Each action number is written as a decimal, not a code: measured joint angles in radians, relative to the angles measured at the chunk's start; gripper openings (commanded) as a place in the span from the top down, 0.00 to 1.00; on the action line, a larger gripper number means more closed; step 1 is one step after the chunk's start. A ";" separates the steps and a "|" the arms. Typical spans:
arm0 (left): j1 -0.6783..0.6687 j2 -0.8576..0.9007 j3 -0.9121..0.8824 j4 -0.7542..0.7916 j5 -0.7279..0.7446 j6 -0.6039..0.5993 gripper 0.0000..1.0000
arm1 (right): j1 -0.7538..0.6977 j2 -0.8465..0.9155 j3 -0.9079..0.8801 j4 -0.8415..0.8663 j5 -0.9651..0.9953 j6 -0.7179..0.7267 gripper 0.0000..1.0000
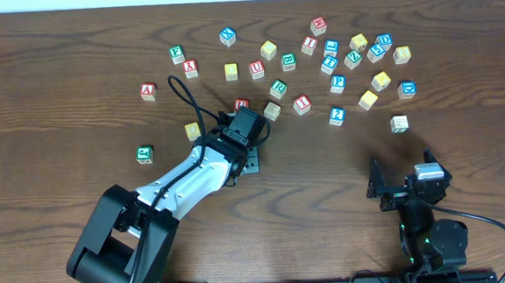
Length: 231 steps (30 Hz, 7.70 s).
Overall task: Spell out NEURIPS
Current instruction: 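Lower the red E block beside the N block and open the left gripper, then raise the left gripper and move it over the red U block, then lower the left gripper around the red U block and close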
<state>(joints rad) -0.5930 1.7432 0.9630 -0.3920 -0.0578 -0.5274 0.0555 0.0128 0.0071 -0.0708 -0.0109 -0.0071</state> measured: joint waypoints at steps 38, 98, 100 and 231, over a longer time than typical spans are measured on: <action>0.000 -0.010 0.014 -0.016 0.000 0.008 0.61 | 0.000 0.000 0.000 0.000 0.000 0.000 0.01; 0.054 -0.163 0.548 -0.446 -0.053 0.106 0.55 | 0.000 0.000 0.000 0.000 0.000 0.000 0.01; 0.055 -0.105 0.595 -0.473 -0.053 0.106 0.55 | 0.000 0.000 0.000 0.000 0.000 0.000 0.01; 0.165 0.498 0.808 -0.431 0.105 0.308 0.52 | 0.000 0.000 0.000 0.000 0.000 0.000 0.01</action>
<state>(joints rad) -0.4282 2.2414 1.7714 -0.8230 0.0467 -0.2195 0.0555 0.0128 0.0071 -0.0711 -0.0109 -0.0071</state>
